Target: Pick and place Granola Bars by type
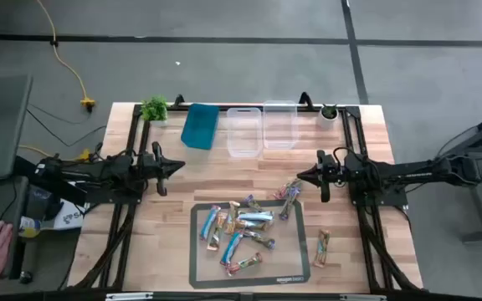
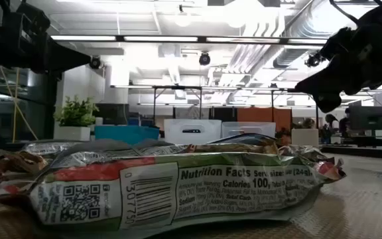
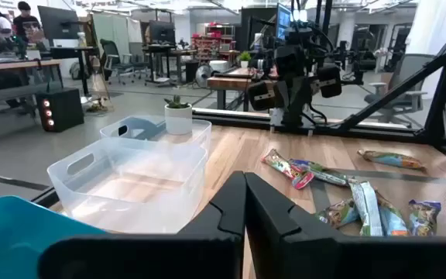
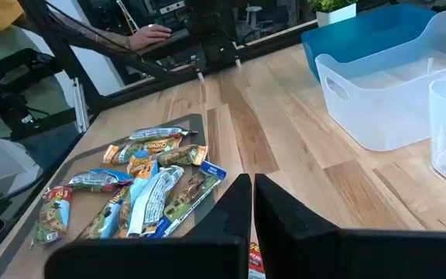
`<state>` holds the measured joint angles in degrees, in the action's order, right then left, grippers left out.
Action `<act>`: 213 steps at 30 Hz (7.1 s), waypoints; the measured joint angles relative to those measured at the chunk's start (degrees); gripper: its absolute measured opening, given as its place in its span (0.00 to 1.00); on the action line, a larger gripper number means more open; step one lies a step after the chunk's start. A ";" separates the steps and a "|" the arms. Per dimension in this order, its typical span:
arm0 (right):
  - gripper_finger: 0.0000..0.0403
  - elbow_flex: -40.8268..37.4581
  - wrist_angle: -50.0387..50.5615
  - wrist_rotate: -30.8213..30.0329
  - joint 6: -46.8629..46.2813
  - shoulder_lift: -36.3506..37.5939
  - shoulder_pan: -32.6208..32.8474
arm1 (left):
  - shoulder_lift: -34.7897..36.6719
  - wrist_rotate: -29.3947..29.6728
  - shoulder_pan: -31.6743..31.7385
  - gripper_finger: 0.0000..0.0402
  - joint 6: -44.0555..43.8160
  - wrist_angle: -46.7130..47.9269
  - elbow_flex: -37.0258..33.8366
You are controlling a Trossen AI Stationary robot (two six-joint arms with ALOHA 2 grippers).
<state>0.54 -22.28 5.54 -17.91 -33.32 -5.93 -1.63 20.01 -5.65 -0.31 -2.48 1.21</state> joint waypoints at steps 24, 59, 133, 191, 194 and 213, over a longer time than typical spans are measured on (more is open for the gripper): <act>0.00 0.00 0.00 0.00 0.02 0.00 0.00 | 0.00 0.00 0.00 0.00 0.00 0.00 0.02; 0.00 0.00 0.00 0.00 0.02 0.00 -0.02 | 0.00 0.02 0.00 0.00 0.02 0.00 0.00; 0.00 68.74 74.29 14.06 -18.15 -12.96 0.00 | 0.01 0.01 0.00 0.00 0.01 0.00 0.00; 0.44 68.72 85.61 4.77 -106.99 -68.94 47.16 | 0.00 0.00 0.00 0.00 0.01 0.00 0.02; 0.49 68.72 85.61 3.69 -106.70 -69.44 45.80 | 0.00 0.00 0.00 0.00 0.02 0.00 0.01; 0.51 66.36 83.77 6.47 -112.48 -69.52 47.09 | 0.00 0.00 0.00 0.00 0.00 -0.02 0.00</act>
<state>66.89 61.49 12.01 -130.39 -102.84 41.16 -1.63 20.01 -5.65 -0.32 -2.50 1.22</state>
